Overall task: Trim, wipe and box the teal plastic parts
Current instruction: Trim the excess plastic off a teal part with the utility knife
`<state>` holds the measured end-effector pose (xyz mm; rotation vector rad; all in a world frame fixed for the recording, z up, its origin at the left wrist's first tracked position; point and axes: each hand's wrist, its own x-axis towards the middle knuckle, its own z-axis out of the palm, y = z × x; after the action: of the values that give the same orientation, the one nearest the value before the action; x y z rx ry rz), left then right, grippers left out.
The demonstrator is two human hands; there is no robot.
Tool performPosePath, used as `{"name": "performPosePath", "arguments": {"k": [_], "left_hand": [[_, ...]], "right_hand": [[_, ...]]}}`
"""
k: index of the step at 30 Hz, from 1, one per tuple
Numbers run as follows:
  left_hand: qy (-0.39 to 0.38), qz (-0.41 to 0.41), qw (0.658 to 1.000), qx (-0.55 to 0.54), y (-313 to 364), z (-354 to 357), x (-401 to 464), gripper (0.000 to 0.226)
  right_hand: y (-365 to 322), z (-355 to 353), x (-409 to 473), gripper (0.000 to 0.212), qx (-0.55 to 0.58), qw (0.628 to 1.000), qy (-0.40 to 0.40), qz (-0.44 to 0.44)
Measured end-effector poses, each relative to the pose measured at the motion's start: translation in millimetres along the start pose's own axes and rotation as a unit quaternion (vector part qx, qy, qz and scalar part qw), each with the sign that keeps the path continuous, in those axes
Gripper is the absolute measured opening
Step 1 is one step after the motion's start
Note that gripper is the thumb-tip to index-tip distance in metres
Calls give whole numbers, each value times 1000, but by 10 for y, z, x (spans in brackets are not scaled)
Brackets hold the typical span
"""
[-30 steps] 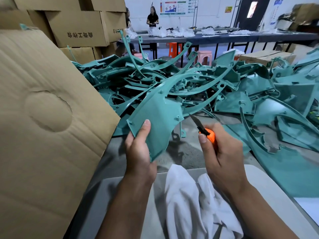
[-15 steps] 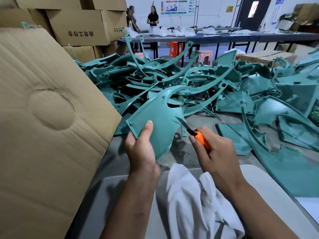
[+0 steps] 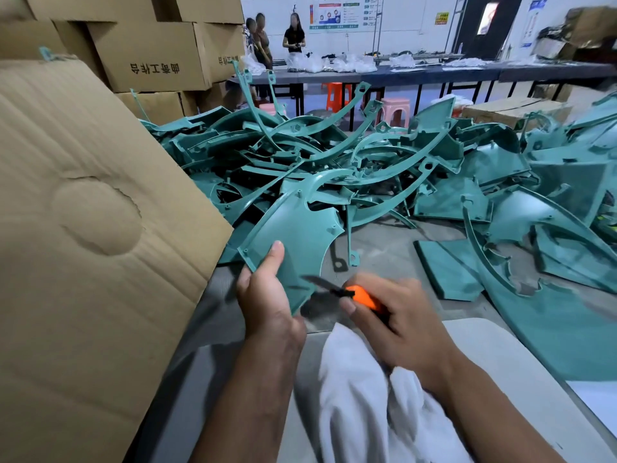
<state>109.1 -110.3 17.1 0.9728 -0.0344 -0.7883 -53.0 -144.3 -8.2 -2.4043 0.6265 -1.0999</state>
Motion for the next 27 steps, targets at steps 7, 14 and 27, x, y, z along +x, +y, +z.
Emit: {"name": "performPosePath", "arguments": {"k": [7, 14, 27], "left_hand": [[-17, 69, 997, 29, -55, -3, 3, 14], [1, 34, 999, 9, -22, 4, -24, 25], [-93, 11, 995, -46, -18, -11, -46, 24]], "right_hand": [[39, 31, 10, 29, -109, 981, 139, 82], [99, -14, 10, 33, -72, 995, 53, 35], [62, -134, 9, 52, 203, 960, 172, 90]]}}
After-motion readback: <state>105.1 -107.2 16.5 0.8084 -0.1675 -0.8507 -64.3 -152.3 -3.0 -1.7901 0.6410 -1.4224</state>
